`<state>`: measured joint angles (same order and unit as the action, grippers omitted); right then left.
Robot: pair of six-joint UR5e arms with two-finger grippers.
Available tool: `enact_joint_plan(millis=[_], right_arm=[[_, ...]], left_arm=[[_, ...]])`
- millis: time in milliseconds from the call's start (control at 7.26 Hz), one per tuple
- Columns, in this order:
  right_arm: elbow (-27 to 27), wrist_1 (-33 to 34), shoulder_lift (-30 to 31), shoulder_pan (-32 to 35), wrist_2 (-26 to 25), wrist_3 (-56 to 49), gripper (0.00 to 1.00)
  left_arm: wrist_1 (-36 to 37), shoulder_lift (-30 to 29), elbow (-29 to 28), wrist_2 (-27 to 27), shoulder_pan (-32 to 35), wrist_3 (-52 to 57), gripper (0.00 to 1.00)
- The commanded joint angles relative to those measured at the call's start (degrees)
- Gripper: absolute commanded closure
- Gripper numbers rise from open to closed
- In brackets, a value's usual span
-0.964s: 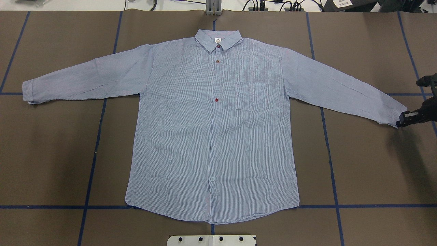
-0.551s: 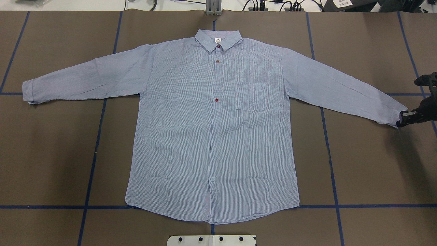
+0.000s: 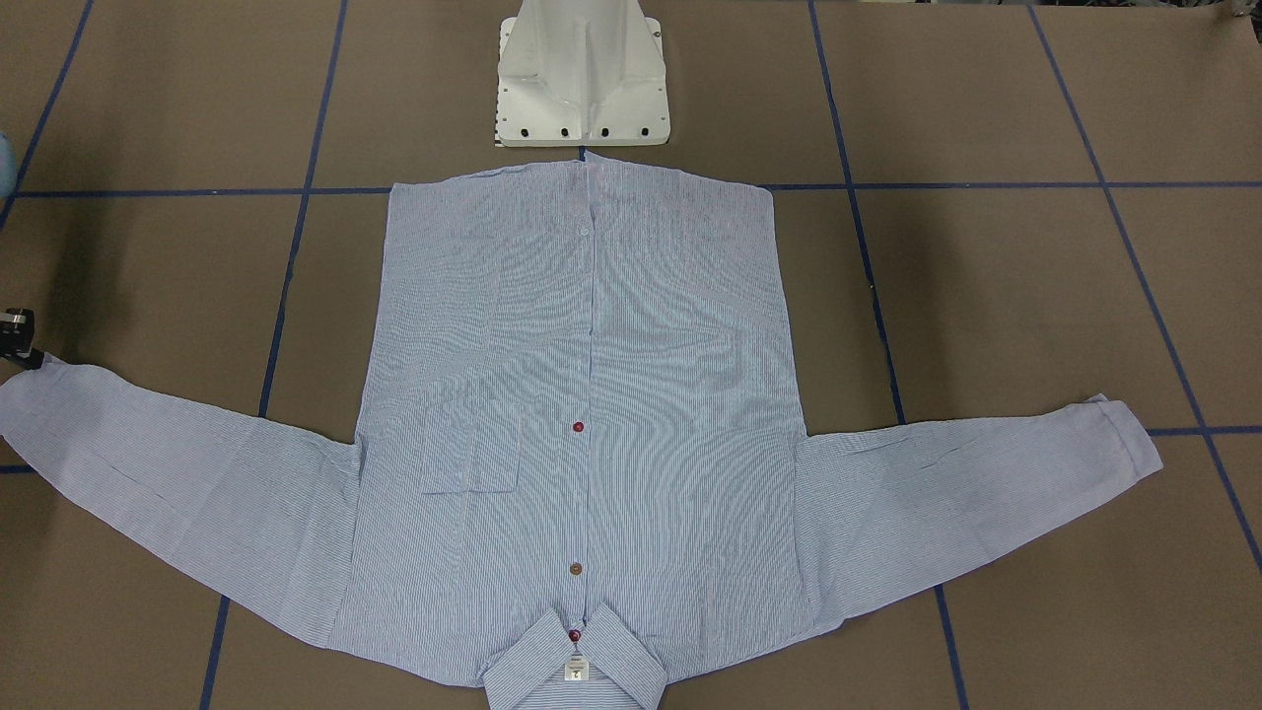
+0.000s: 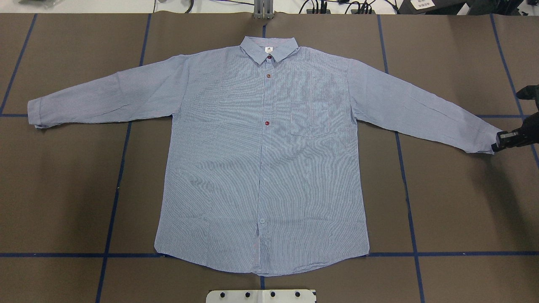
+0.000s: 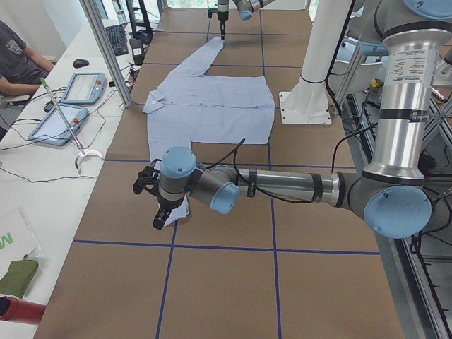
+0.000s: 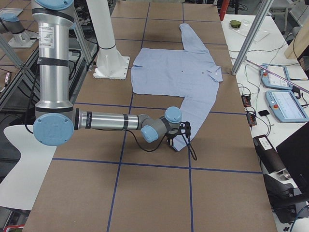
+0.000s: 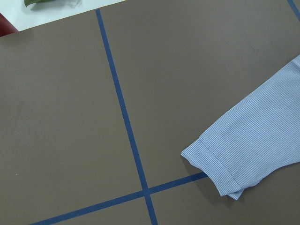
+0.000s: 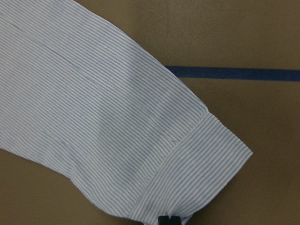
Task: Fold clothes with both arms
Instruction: 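Lower the right gripper onto the sleeve cuff nearest it and grasp, then lift the cuff with the right gripper and carry it across the shirt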
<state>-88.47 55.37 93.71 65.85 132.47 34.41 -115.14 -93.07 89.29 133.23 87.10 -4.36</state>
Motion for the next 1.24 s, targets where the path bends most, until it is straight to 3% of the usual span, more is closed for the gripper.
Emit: enact_joint_plan(millis=[0,413,551,689,964,1102], right_arm=[[-8.95,0.00,3.66,1.21,0.16,-0.04,1.00],[-13.82,0.18,-0.78,1.73,8.21,0.05,1.00],[-13.66,4.01,-7.51,1.56,9.55,0.22,1.00],[-13.92,13.88,-15.84,1.39,10.09,0.22,1.00],[-12.09,27.11,-29.92,-2.03,9.92,0.92,1.00],[-10.25,27.60,-34.16,-2.65,9.74,3.36,1.00]], left_arm=[[0.00,0.00,-0.08,0.01,0.00,-0.03,0.00],[-0.09,0.00,-0.25,0.01,0.00,0.06,0.00],[-0.09,0.00,-0.34,0.01,0.00,0.06,0.00],[-0.09,0.00,-0.43,0.01,0.00,0.06,0.00],[-0.09,0.00,-0.60,0.01,0.00,0.06,0.00],[-0.09,0.08,-0.60,0.01,0.00,0.06,0.00]])
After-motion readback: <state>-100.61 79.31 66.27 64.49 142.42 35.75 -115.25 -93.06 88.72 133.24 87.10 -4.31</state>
